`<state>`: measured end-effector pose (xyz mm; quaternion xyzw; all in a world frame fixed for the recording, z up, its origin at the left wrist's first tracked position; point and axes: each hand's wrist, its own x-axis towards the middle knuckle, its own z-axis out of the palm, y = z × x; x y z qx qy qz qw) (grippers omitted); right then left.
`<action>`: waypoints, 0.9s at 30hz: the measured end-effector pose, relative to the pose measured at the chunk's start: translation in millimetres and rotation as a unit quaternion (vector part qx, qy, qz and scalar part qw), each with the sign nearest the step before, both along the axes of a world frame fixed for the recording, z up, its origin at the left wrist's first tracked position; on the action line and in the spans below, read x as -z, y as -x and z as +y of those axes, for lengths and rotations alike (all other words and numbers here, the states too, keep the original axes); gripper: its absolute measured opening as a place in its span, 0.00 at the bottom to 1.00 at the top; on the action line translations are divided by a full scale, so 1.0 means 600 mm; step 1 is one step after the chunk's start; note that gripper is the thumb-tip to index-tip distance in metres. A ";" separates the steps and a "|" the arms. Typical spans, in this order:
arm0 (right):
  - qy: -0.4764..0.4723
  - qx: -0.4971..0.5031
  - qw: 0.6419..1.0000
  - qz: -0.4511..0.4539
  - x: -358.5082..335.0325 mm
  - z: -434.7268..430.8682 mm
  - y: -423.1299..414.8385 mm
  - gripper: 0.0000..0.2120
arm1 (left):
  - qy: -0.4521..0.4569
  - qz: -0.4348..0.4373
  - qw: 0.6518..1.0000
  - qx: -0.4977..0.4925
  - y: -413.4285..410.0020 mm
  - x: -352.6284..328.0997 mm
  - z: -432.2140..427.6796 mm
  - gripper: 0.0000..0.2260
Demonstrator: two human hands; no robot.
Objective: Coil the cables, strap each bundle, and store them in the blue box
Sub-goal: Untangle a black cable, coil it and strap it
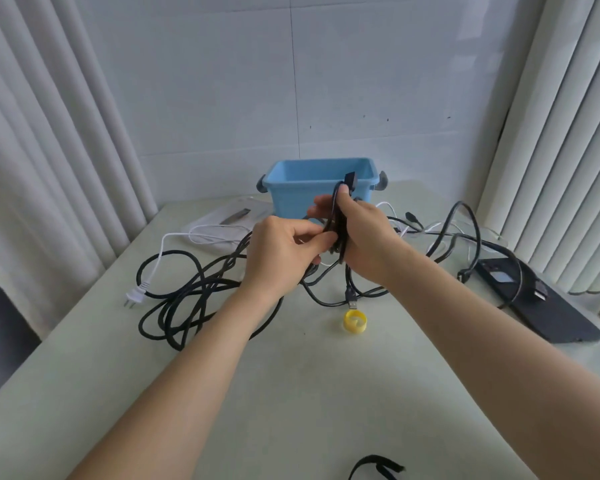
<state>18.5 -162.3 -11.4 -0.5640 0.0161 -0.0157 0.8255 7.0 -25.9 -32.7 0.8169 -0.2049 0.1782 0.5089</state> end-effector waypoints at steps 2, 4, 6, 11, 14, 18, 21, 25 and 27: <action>-0.036 -0.018 0.999 0.005 -0.003 -0.008 0.001 0.17 | -0.020 0.005 1.000 -0.011 -0.004 0.002 0.001 0.05; -0.056 -0.031 0.998 0.007 -0.006 -0.014 0.002 0.16 | -0.036 0.023 0.999 -0.007 -0.009 0.003 0.006 0.07; -0.078 -0.039 0.996 0.006 -0.011 -0.017 0.002 0.18 | -0.091 0.031 0.995 -0.005 -0.014 0.004 0.013 0.12; -0.097 -0.036 0.994 -0.018 -0.031 -0.046 -0.007 0.21 | -0.229 0.046 0.972 0.000 -0.028 0.005 0.044 0.05; -0.137 0.008 0.990 -0.036 -0.046 -0.082 -0.016 0.22 | -0.270 0.034 0.962 0.004 -0.032 0.005 0.056 0.07; -0.207 0.087 0.973 -0.055 -0.065 -0.136 -0.024 0.22 | -0.342 -0.080 0.935 -0.057 -0.035 0.015 0.062 0.13; -0.244 0.150 0.955 -0.070 -0.076 -0.183 -0.027 0.21 | -0.371 -0.117 0.916 -0.097 -0.046 0.031 0.078 0.23; -0.248 0.171 0.952 -0.050 -0.067 -0.216 -0.034 0.21 | -0.422 -0.112 0.890 -0.129 -0.062 0.044 0.097 0.34; -0.226 0.135 0.964 -0.033 -0.059 -0.215 -0.037 0.21 | -0.413 -0.101 0.895 -0.134 -0.064 0.044 0.097 0.34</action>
